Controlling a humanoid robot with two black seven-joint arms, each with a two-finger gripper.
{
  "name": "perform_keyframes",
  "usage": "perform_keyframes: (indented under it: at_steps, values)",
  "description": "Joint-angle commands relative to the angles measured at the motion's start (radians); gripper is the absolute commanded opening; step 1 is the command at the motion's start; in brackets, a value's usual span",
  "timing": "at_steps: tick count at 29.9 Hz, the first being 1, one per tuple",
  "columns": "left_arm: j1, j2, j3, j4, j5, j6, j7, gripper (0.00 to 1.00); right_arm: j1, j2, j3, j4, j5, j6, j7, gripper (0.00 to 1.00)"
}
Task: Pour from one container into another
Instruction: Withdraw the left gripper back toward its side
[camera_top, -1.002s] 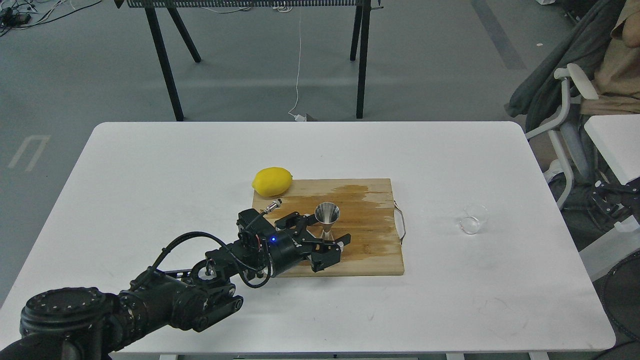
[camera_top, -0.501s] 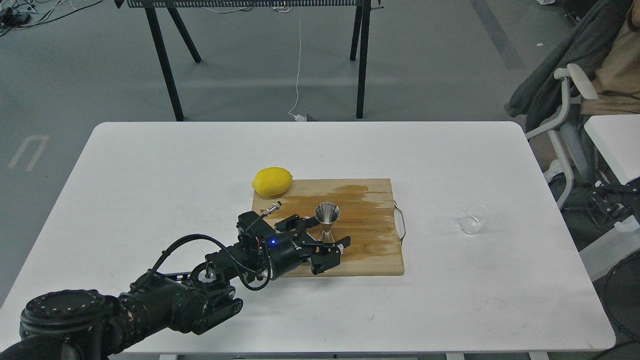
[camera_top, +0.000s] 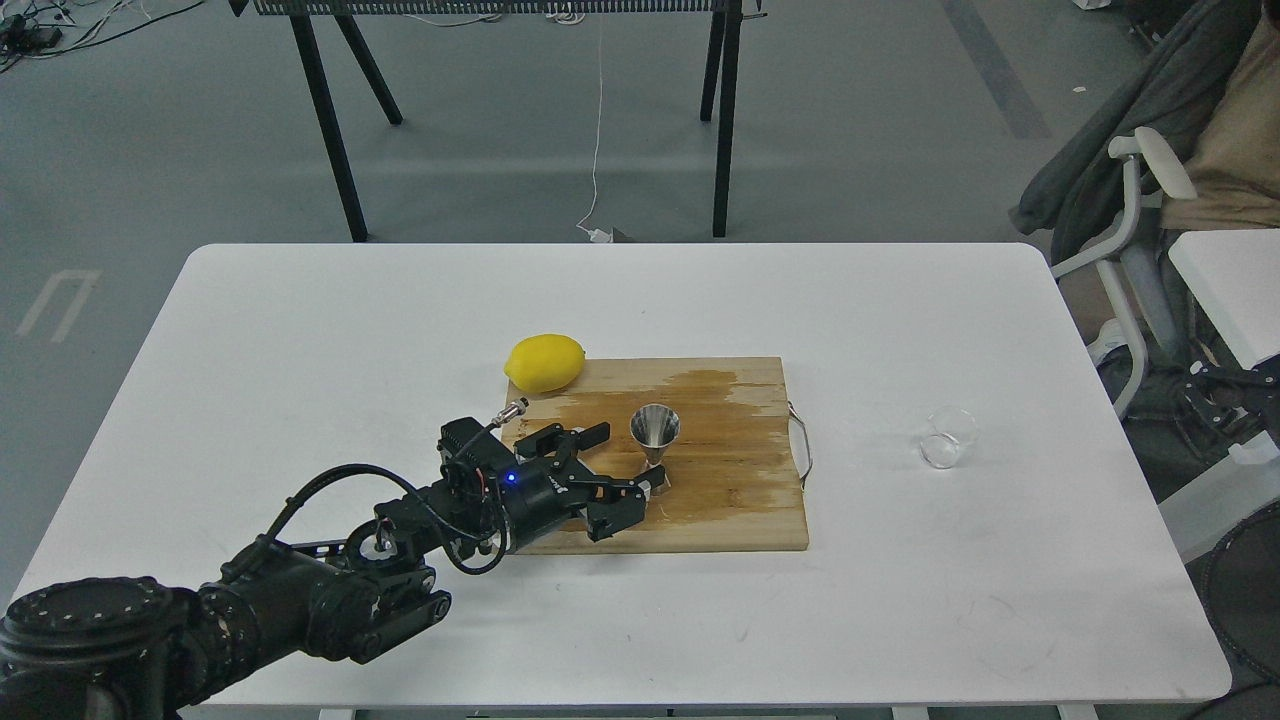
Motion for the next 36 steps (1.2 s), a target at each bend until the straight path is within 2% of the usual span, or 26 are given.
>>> perform_keyframes:
  at_steps: [1, 9, 16, 18, 21, 26, 30, 32, 33, 36]
  values:
    - [0.008, 0.009, 0.000, -0.021, 0.000, 0.000, 0.000, 0.97, 0.000, 0.000, 0.000, 0.000, 0.000, 0.000, 0.000, 0.99]
    - [0.030, 0.098, -0.001, -0.093, -0.002, 0.000, 0.000, 0.97, 0.000, 0.000, 0.000, 0.000, 0.000, 0.000, 0.000, 0.99]
    - [-0.019, 0.361, -0.043, -0.278, -0.017, 0.000, 0.000, 0.97, 0.005, -0.002, 0.011, 0.008, 0.002, 0.000, -0.002, 0.99]
    - [-0.037, 0.447, -0.098, -0.329, -0.029, 0.000, 0.000, 0.97, 0.008, -0.002, 0.009, 0.006, 0.002, 0.000, -0.002, 0.99]
    - [-0.041, 0.513, -0.187, -0.372, -0.073, 0.000, 0.000, 0.97, 0.011, -0.002, 0.006, 0.006, 0.000, 0.000, -0.002, 0.99]
    - [-0.039, 0.586, -0.368, -0.400, -0.182, -0.393, 0.000, 0.97, 0.014, -0.008, -0.015, 0.012, 0.000, 0.000, -0.002, 0.99]
    - [-0.038, 0.612, -0.495, -0.394, -0.334, -0.735, 0.000, 0.97, 0.015, -0.012, -0.035, 0.029, 0.000, 0.000, -0.003, 0.99]
    - [-0.039, 0.639, -0.533, -0.384, -0.418, -0.933, 0.000, 0.97, 0.028, -0.015, -0.049, 0.037, -0.002, 0.000, -0.003, 0.99]
    - [-0.041, 0.653, -0.544, -0.378, -0.454, -0.977, 0.000, 0.97, 0.037, -0.017, -0.057, 0.037, -0.002, 0.000, -0.003, 0.99]
    - [-0.041, 0.690, -0.557, -0.317, -0.588, -0.977, 0.000, 0.97, 0.061, -0.015, -0.078, 0.037, -0.002, 0.000, -0.003, 0.99]
